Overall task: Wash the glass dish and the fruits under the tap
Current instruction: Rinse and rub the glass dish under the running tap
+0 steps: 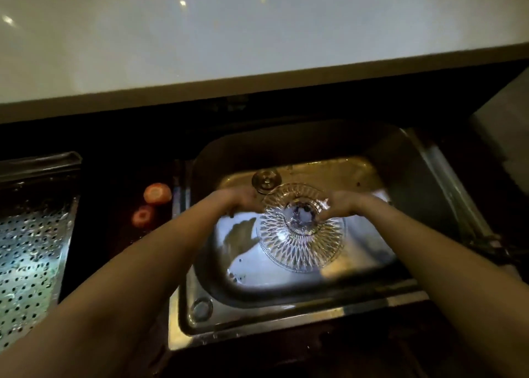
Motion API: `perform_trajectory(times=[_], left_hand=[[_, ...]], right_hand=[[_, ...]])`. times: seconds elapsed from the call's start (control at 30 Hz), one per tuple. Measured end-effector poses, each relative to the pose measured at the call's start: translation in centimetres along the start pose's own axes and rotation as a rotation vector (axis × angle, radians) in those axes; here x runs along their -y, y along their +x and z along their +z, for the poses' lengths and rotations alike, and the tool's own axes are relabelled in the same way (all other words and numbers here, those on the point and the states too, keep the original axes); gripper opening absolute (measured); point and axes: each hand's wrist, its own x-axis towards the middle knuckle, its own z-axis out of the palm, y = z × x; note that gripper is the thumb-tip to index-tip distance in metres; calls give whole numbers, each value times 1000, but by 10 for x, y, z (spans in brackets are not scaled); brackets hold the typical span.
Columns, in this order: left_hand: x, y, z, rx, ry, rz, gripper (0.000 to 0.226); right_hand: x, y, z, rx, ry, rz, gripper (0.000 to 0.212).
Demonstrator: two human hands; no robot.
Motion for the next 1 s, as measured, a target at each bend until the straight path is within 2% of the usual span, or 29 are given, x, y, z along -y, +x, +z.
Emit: perform_trajectory(times=[0.1,0.17,0.27,0.33,0.43,0.57,0.73,0.83,0.87,0.93,1.0], left_hand=[[2,24,22,19,-29,-69,51],[3,37,37,-6,-26,-97,54],[5,53,54,-37,76,-117,37],[7,63,65,-21,55,-139,22],[12,76,81,-50,-94,-184,29],[16,85,92,-131,-242,-204,15],[23,99,101,-223,-439,-254,9],[22,99,102,-226,-605,-282,10],[20,98,100,-235,-654,-291,19],[14,91,95,-260,-717,-266,30],[5,84,89,-304,-775,-174,25]], right_hand=[[-33,10,16,-65,12,111,66],[-53,19,28,-104,-9,171,60],[-76,33,46,-153,7,249,52],[-87,42,57,-201,22,275,49],[-96,52,70,-235,75,272,47],[-103,61,77,-297,155,281,43],[-108,66,81,-335,257,324,40],[-111,61,78,-383,284,355,36],[-112,57,76,-409,301,359,34],[-116,50,67,-464,355,336,27],[-120,39,54,-496,419,279,21]])
